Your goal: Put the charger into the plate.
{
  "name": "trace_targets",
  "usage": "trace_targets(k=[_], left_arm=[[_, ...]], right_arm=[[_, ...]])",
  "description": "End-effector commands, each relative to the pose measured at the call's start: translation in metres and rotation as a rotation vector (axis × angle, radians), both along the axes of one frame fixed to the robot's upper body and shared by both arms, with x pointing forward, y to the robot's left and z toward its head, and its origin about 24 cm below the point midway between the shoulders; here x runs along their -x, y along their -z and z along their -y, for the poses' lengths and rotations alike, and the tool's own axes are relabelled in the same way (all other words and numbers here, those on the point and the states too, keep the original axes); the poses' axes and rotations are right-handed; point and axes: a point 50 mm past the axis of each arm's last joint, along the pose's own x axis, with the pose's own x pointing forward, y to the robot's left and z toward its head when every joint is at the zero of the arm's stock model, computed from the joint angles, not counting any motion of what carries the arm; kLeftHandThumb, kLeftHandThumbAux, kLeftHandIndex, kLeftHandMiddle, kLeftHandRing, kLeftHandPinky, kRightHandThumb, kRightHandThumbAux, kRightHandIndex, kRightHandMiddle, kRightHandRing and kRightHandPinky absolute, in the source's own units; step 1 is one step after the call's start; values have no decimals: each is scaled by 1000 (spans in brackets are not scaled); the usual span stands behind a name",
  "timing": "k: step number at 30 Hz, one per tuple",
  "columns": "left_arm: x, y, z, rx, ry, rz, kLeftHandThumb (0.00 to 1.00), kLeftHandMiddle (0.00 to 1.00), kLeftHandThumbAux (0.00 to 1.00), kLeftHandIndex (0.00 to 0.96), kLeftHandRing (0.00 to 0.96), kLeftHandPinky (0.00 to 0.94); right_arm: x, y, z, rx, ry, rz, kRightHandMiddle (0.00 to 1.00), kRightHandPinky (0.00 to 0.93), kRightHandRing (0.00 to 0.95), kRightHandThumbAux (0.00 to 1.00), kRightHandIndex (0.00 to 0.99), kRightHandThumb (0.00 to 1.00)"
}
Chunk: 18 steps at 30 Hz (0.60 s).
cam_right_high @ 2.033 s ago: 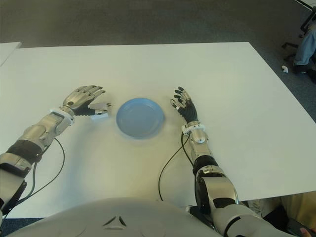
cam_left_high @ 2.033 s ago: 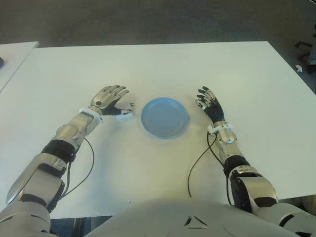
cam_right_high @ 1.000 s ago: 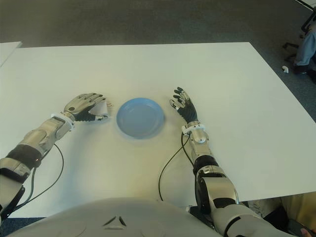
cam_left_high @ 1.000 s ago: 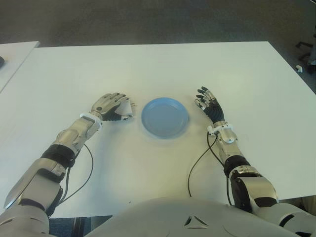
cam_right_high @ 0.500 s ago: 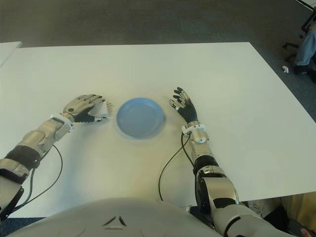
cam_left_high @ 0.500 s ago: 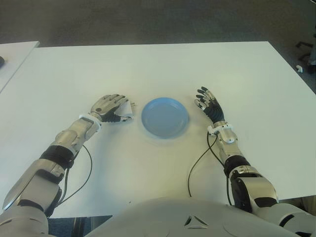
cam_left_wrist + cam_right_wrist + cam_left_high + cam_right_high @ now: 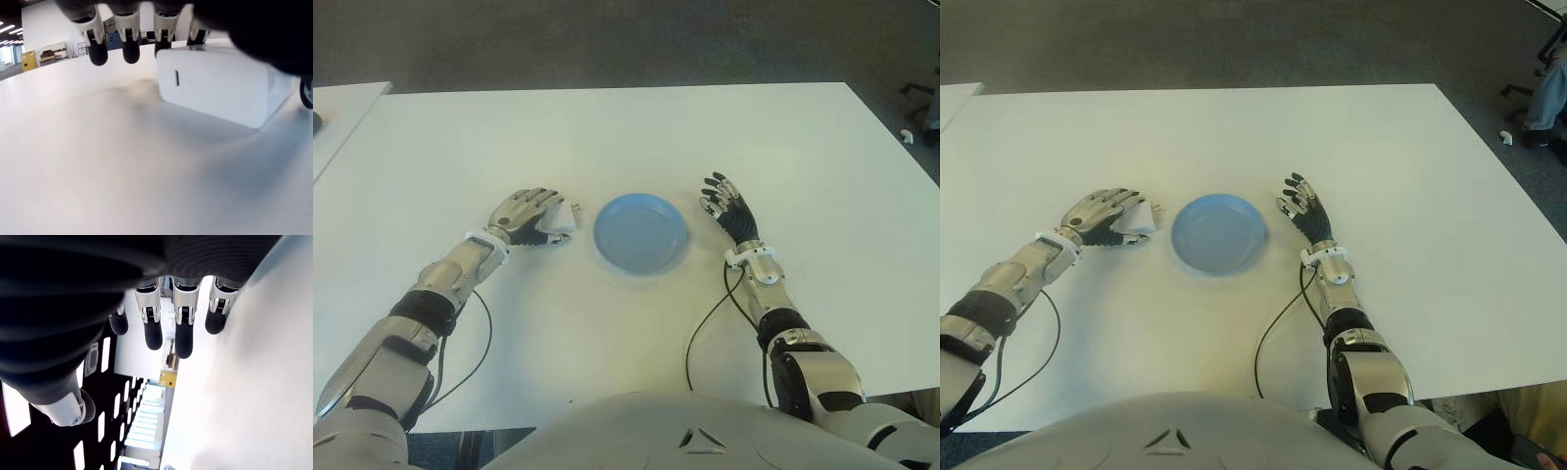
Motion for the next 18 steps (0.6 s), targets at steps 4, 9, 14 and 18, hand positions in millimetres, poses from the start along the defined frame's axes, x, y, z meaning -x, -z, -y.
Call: trace_targets(k=[4,9,14,18], left_arm=[[4,11,-3,-10,13,-37,118,0,223,0,0,0],[5,17,-6,-15,16,-44,134,4,218,0,0,0],[6,23,-8,-27,14,-53,140,14,217,0,0,0],[5,25,-9,-28,16,-53,141,23,218,0,0,0]], right_arm=[[10,15,3,-6,14,-76,174,111,188,637,0,101],[10,14,2,-16,16,-70,177,107,190,645,0,97],[10,13,1,-14,8,-65,173,106,187,639,0,94],[10,13,1,-14,9,-64,174,110,188,639,0,94]])
